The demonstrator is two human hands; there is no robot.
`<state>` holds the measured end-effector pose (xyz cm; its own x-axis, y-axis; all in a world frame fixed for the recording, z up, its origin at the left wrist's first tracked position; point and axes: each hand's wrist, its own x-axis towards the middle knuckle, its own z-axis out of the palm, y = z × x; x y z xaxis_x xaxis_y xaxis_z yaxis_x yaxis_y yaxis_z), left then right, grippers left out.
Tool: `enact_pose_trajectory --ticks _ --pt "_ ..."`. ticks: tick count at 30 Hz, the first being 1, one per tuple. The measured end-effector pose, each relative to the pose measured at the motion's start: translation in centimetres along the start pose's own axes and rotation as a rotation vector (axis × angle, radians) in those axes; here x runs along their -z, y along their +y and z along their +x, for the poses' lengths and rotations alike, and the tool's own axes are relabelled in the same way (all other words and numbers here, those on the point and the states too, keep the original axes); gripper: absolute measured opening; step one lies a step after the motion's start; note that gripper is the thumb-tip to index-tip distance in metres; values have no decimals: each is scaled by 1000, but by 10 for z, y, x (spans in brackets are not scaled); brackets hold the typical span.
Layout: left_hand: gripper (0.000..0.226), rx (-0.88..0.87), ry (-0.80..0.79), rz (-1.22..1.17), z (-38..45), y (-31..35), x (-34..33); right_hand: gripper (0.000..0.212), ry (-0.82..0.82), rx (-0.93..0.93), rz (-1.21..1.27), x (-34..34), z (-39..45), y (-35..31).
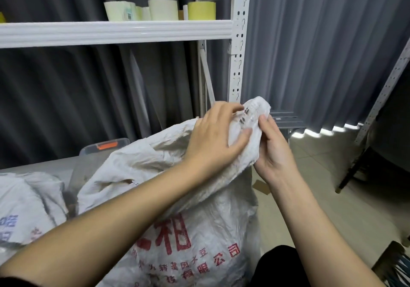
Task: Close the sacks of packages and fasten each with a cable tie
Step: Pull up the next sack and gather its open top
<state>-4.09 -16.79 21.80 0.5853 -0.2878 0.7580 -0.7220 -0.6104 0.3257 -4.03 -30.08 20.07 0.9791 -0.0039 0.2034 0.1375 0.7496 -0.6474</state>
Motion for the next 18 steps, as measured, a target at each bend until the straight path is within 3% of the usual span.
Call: enact_pose_trajectory --ticks 2,5,8,11,13,15,17,18 --pt "62 -92 -31 262 -10 2 -6 22 -32 -2 6 -7 6 1" --pt "74 -32 -56 467 -3 -8 -12 31 -76 5 -62 -16 15 6" --pt "69 -55 17 553 15 -18 -7 38 -110 50 -143 -24 16 4" --pt "48 -71 68 646 31 -27 9 25 -50 127 -292 -24 13 -1" --pt "35 -148 16 655 35 -35 21 13 118 292 -569 -15 12 -3" --pt "40 -214 -141 643 37 -36 36 20 185 598 -1004 1 20 -12" --pt "46 -216 -297 594 39 -36 49 44 -96 779 -1497 8 37 -28" --pt "47 -208 -338 545 40 -34 54 56 -302 749 -1693 7 49 -36"
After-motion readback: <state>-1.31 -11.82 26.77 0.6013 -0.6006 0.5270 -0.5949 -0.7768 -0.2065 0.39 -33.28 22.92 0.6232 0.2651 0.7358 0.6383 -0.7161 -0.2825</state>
